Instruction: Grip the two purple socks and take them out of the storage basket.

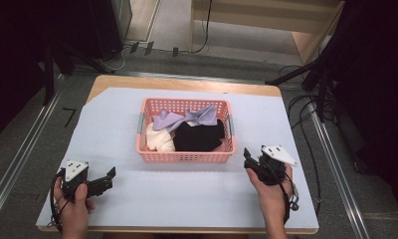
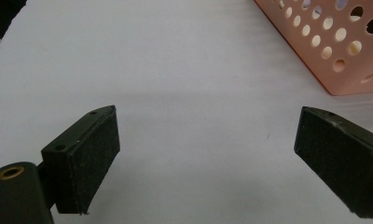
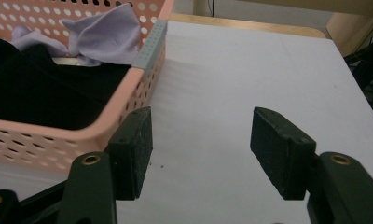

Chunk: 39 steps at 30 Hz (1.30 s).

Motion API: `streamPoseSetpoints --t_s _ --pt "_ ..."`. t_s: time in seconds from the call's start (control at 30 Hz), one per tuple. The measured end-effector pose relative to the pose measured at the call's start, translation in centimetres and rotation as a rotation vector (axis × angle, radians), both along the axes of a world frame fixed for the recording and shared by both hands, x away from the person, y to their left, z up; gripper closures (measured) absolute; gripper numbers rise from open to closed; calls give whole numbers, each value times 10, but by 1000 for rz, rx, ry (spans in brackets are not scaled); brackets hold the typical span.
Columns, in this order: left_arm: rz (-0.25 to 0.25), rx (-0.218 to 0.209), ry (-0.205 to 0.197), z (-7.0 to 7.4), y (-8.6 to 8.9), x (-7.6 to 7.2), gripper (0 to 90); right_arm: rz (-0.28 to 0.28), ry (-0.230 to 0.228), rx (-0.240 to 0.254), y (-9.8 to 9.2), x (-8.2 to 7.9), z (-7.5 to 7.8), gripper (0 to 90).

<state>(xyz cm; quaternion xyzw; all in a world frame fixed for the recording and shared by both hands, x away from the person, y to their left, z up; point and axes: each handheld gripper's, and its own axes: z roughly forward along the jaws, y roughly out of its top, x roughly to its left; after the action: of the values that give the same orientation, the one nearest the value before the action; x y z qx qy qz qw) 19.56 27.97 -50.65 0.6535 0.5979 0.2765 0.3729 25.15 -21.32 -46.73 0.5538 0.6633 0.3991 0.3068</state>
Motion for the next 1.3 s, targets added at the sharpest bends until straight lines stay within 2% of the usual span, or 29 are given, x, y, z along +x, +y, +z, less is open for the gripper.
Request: streamPoseSetpoints --t_s 0.03,0.2,0.37,0.4,0.47,0.7,0.9,1.07,1.23,1.3 --pt "1 -1 1 0 0 0 74 0 0 0 0 0 0 395" --pt "1 4 6 0 -1 1 74 27 12 -33 25 16 14 385" --pt "0 4 9 0 -1 1 74 61 6 -22 36 26 22 407" --pt "0 3 10 0 -1 1 74 85 19 -6 41 31 24 406" --pt "-2 6 12 0 0 1 75 88 22 -6 47 36 25 414" --pt "2 4 19 0 0 2 74 110 24 -9 65 50 31 421" --pt "1 3 23 -1 0 2 74 129 39 -31 84 66 38 422" --pt "-1 3 24 -1 -1 3 75 138 62 -51 98 80 38 413" --pt "-2 -1 28 -1 0 3 74 133 109 -47 111 102 37 398" --pt "0 1 29 -1 0 3 74 133 116 -52 113 106 36 394"
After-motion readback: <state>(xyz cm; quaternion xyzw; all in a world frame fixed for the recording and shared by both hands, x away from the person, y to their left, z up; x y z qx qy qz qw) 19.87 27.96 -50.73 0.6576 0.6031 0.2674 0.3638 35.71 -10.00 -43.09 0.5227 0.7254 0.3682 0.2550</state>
